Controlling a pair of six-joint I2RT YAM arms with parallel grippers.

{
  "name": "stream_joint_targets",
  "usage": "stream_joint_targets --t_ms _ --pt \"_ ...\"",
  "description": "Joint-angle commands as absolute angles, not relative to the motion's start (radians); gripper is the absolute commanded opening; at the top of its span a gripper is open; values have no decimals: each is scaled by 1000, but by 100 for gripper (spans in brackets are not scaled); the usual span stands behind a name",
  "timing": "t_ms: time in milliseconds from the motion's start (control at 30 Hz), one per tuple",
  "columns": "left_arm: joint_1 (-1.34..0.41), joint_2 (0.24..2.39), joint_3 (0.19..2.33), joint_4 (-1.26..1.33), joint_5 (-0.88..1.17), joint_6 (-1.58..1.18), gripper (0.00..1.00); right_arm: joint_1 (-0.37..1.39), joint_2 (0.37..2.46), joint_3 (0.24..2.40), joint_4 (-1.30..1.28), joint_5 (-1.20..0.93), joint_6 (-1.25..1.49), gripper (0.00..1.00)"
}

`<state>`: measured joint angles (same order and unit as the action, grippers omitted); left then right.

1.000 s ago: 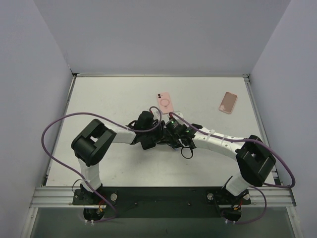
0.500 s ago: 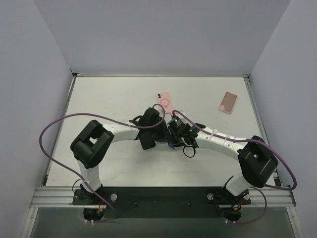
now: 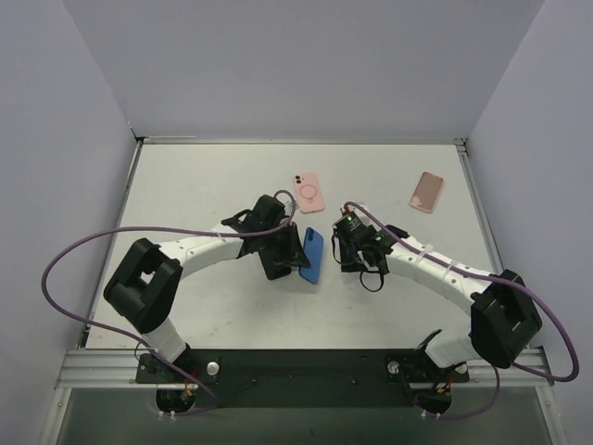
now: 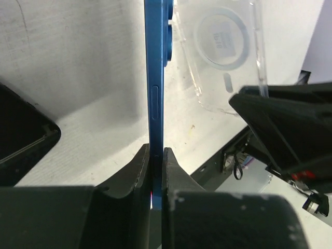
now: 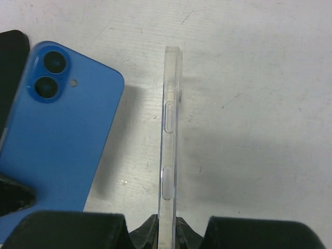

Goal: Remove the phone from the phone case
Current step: Remove the phone case from the phone, then place the phone case at the center of the board.

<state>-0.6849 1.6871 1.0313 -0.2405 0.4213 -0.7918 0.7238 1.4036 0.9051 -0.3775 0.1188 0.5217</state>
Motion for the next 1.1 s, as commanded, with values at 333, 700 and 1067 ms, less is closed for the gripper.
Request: stream_joint_targets --t_ms 333,700,1067 --pt "-402 1468 1022 -222 663 -729 0 250 1446 992 -114 -237 617 0" --pt "-94 1560 1046 -183 802 -712 0 17 1828 1292 -126 -293 660 33" --pt "-18 1796 1163 -163 785 -675 0 158 1822 1451 -354 28 563 80"
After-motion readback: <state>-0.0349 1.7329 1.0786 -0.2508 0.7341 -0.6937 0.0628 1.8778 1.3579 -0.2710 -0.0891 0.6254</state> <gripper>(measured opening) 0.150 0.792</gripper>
